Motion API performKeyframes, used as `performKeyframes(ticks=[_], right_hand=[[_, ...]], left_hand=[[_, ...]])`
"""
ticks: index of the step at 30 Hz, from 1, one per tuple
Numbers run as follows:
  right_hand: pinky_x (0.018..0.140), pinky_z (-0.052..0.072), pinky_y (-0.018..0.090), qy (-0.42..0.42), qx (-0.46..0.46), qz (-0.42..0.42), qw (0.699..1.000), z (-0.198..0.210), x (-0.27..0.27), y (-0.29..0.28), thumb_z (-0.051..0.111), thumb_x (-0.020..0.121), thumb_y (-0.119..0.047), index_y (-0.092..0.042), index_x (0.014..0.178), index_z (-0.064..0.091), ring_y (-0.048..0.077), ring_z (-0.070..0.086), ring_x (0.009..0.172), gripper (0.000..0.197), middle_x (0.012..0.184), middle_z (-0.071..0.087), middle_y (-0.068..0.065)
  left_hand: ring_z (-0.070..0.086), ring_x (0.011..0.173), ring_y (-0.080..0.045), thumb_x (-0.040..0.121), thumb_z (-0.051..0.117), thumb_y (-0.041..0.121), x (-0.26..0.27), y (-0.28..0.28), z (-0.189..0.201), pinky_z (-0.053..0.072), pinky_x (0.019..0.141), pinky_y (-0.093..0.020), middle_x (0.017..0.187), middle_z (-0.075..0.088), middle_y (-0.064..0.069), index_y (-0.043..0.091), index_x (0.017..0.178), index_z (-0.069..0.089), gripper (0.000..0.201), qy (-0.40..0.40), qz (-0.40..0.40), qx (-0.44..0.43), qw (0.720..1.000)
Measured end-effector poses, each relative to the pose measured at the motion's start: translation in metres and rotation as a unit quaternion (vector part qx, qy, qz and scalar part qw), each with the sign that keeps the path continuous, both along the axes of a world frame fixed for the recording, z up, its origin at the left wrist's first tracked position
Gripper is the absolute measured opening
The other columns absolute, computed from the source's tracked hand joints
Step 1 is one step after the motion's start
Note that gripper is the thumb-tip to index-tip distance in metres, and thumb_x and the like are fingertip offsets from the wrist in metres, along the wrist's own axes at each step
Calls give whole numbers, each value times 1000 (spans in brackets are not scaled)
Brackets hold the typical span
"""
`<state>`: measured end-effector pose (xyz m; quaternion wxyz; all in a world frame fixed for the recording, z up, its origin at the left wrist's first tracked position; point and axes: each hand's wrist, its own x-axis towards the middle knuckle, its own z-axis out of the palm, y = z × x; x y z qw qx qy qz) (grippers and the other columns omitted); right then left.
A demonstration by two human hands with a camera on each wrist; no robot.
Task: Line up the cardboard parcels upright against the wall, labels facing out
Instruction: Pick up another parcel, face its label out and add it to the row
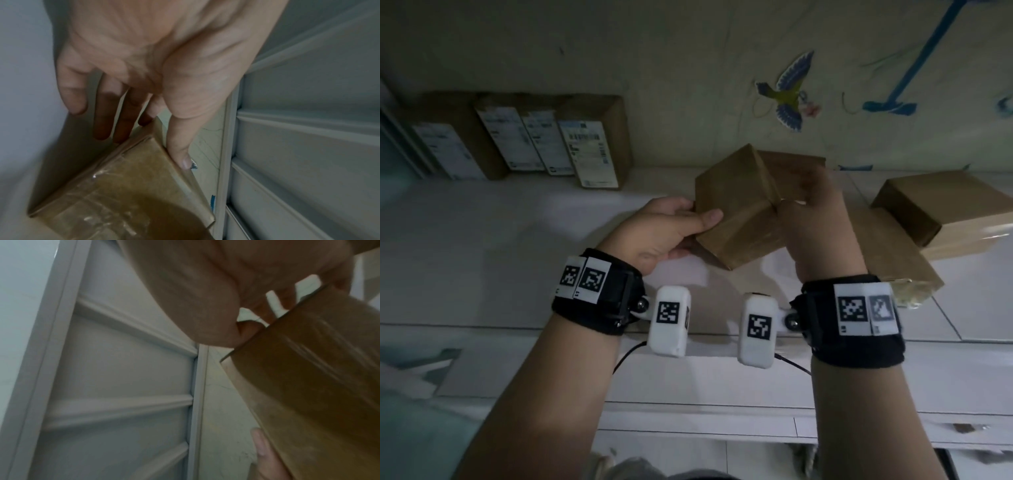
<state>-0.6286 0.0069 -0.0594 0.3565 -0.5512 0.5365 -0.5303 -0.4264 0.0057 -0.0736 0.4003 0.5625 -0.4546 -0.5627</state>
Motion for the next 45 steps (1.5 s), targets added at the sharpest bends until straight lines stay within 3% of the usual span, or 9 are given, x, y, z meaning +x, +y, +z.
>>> performKeyframes(ticks=[4,12,16,20,24,30,34,37,45], right_hand=[[86,58,36,-46,84,9,995,-3,-5,3,57,94,-24,-26,141,56,21,68,108,47,125,68,4],[82,65,28,-73,38,21,996,1,5,13,65,92,-9,-23,146,47,13,71,101,59,125,66,1],[66,57,10,-102,28,61,993,0,8,17,60,94,6,-16,141,53,0,68,91,52,112,65,-7],[85,64,32,-149,26,96,984,-3,6,18,64,90,6,-14,136,58,13,73,107,50,121,71,1],[97,59,34,-175,3,124,977,-2,1,16,74,88,-6,-11,136,60,24,64,129,50,134,69,8],[109,54,44,-100,-33,153,983,0,-4,19,85,84,-6,-11,138,61,9,61,132,59,135,69,2],[110,53,37,-56,-58,151,985,3,-2,23,88,81,-12,-16,139,59,4,60,131,65,135,68,-4],[102,56,29,-97,-37,144,984,3,-5,21,87,82,-9,-16,141,53,5,64,124,68,134,67,-3],[107,53,55,-188,102,136,967,1,-16,15,78,84,-40,-26,140,57,25,72,116,62,122,77,1]], left_hand=[[75,94,-15,90,80,30,-2,-5,2,52,98,-39,104,79,8,22,127,68,40,-10,-14,7,1000],[72,105,-19,92,73,13,-9,-13,9,50,102,-47,107,78,0,31,124,67,37,-47,-24,20,998],[69,120,-30,90,70,41,-20,0,18,51,100,-49,111,78,-2,29,109,73,23,-2,-27,42,999],[70,120,-24,72,76,76,-23,11,29,55,97,-60,124,78,5,43,118,75,58,8,-58,11,998],[79,101,-16,66,80,67,-30,19,29,65,87,-49,102,83,6,34,110,77,54,-40,-16,-59,997],[79,97,-15,64,84,74,-32,20,34,66,67,-40,116,78,5,29,134,58,87,-35,50,-62,996],[80,90,-8,87,80,47,-31,20,40,66,74,-32,98,84,6,29,106,77,26,-32,22,-89,995],[80,91,-9,86,79,46,-25,16,38,66,73,-31,100,83,8,29,118,74,36,-38,27,-79,996],[67,123,-30,79,55,47,-21,12,35,57,92,-46,133,73,-9,26,135,65,60,16,16,-86,996]])
